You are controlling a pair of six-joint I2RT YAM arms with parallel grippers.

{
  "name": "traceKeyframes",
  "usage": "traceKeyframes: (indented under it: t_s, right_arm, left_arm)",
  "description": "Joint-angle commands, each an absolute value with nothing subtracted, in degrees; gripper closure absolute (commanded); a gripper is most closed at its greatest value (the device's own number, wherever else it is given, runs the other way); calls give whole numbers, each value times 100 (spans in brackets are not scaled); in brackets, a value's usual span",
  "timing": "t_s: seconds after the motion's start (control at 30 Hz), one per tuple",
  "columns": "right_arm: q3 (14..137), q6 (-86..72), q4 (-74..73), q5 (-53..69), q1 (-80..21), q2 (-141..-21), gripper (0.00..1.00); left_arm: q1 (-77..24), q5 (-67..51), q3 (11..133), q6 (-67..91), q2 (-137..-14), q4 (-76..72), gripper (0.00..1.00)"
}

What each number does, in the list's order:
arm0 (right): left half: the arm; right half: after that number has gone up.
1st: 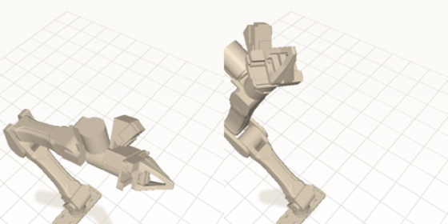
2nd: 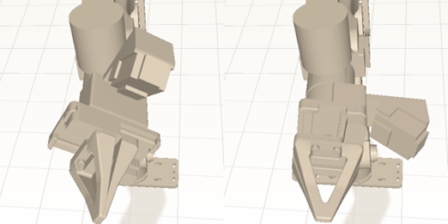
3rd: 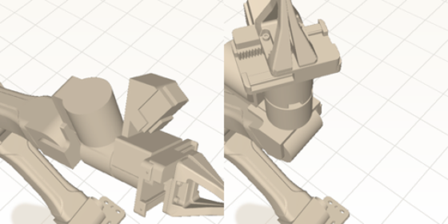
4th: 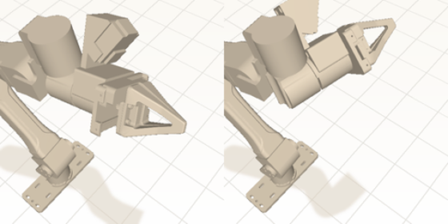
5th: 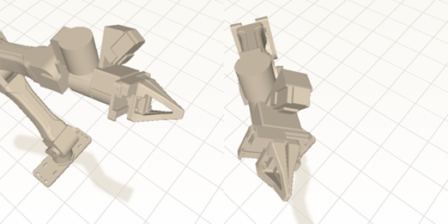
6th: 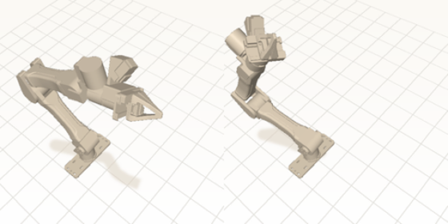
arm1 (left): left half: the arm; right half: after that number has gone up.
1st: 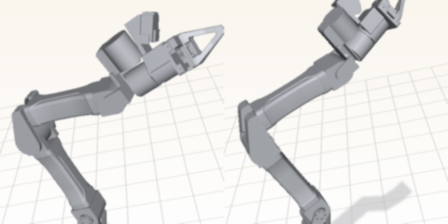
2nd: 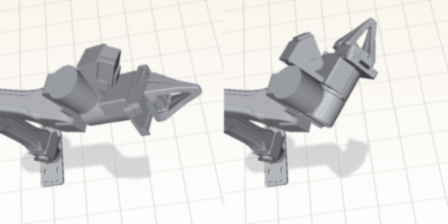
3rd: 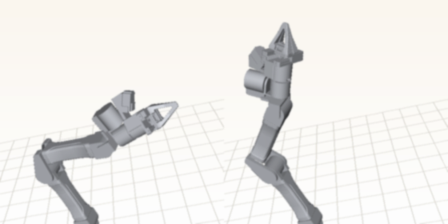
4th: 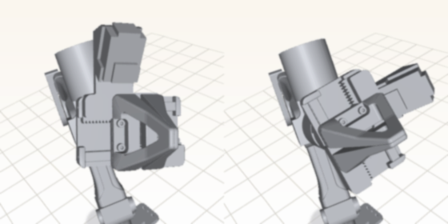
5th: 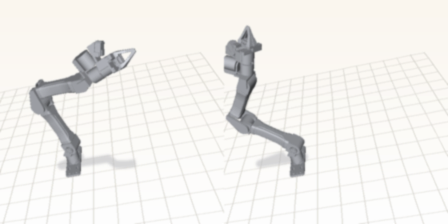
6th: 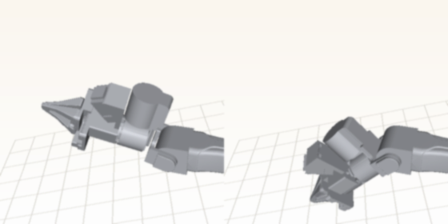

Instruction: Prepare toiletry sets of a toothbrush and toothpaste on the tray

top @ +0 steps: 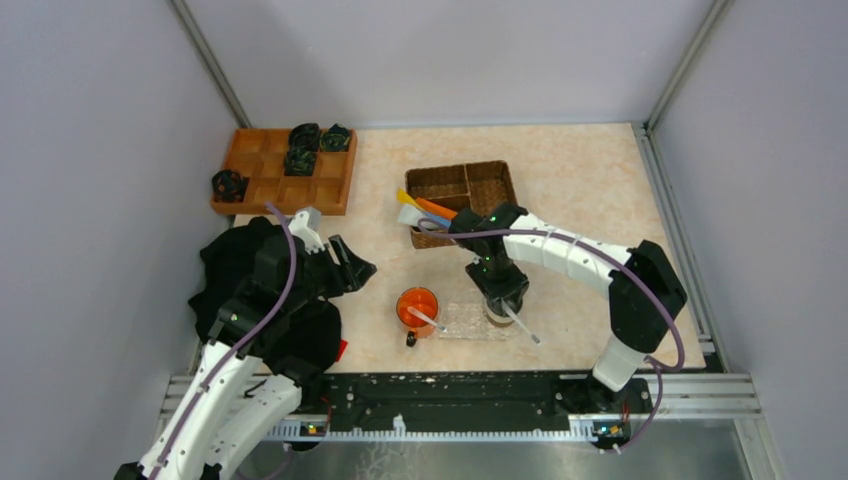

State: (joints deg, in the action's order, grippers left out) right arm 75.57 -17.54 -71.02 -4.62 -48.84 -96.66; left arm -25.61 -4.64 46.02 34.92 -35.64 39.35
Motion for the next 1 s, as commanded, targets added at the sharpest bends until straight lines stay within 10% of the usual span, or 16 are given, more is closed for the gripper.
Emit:
traceKeyframes:
  t_s: [0.0, 0.2, 0.27, 0.33, 0.5, 0.6, 0.7, 0.97]
  right_arm:
    - [8095, -1793, -7209, -861, -4852, -9572, 56]
    - [9050, -2023, -7376, -1790, -4840, -9235, 54]
    - [9326, -2052, -7346, -2030, -4843, -9042, 65]
    - [9507, -2062, -7273, -2068, -4851, -8857, 100]
    - [8979, -2062, -6987, -1506, -5013, -8582, 100]
    - [8510, -2095, -6694, -1260, -5277, -8590, 100]
    - [8302, -2195, -6480, -1169, -5552, -8669, 100]
    - [8169, -2426, -6136, -1064, -6110, -8944, 100]
  left_arm:
    - [-2546, -411, 4605, 3516, -3578, 3819, 36]
    - [-2545, -362, 4603, 3515, -3568, 3841, 36]
    - [-2545, -325, 4610, 3507, -3576, 3852, 36]
    - [-2543, -291, 4638, 3505, -3590, 3872, 40]
    - [-2547, -264, 4689, 3515, -3657, 3888, 61]
    - [-2541, -211, 4759, 3501, -3697, 3946, 48]
    - [-2547, -104, 4899, 3491, -3700, 4087, 4]
    - [-2543, -48, 5150, 3515, -3552, 4359, 1]
